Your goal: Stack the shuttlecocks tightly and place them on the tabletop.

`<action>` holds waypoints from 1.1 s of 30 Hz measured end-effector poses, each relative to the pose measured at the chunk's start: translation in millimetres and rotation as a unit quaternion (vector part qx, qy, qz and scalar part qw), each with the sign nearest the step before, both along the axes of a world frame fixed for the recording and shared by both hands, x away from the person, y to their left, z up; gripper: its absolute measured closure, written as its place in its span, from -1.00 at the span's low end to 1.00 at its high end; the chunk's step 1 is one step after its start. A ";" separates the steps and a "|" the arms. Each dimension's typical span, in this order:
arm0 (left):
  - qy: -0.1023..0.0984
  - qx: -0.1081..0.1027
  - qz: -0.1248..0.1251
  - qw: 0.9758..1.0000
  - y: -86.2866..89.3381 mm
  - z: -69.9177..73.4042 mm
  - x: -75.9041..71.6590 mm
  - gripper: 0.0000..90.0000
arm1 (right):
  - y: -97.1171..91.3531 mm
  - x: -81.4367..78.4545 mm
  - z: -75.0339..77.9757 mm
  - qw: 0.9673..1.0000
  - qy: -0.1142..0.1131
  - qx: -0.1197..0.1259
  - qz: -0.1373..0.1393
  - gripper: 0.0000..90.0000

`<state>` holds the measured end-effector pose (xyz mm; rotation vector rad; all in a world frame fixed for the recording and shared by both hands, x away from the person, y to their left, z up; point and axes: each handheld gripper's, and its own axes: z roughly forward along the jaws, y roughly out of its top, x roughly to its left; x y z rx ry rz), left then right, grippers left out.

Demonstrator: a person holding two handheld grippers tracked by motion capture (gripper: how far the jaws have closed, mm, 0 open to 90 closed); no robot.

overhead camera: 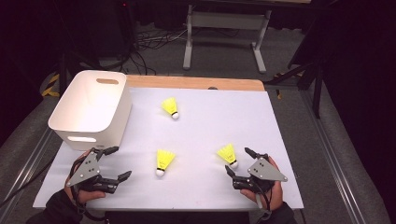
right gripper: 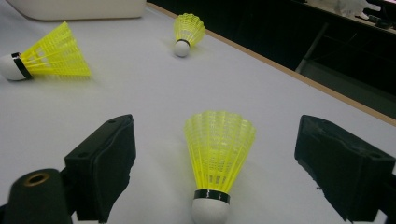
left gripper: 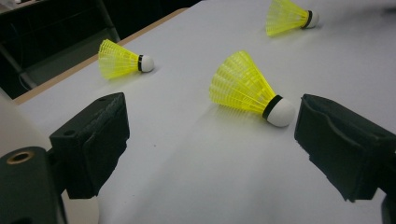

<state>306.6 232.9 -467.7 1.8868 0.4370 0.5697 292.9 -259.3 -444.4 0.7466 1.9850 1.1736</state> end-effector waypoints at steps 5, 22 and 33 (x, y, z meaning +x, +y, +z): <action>0.003 0.010 0.007 1.000 -0.5 -1.0 -1.5 -0.74 | 0.3 2.4 -0.8 1.000 0.008 -0.001 -0.004 -0.69; 0.027 0.012 0.010 1.000 -6.7 -3.7 0.2 -0.70 | 2.5 4.3 -1.7 1.000 0.014 0.002 0.008 -0.68; 0.016 0.020 -0.004 1.000 -27.0 7.9 13.5 -0.66 | 0.6 7.0 -1.9 1.000 0.018 -0.002 0.013 -0.67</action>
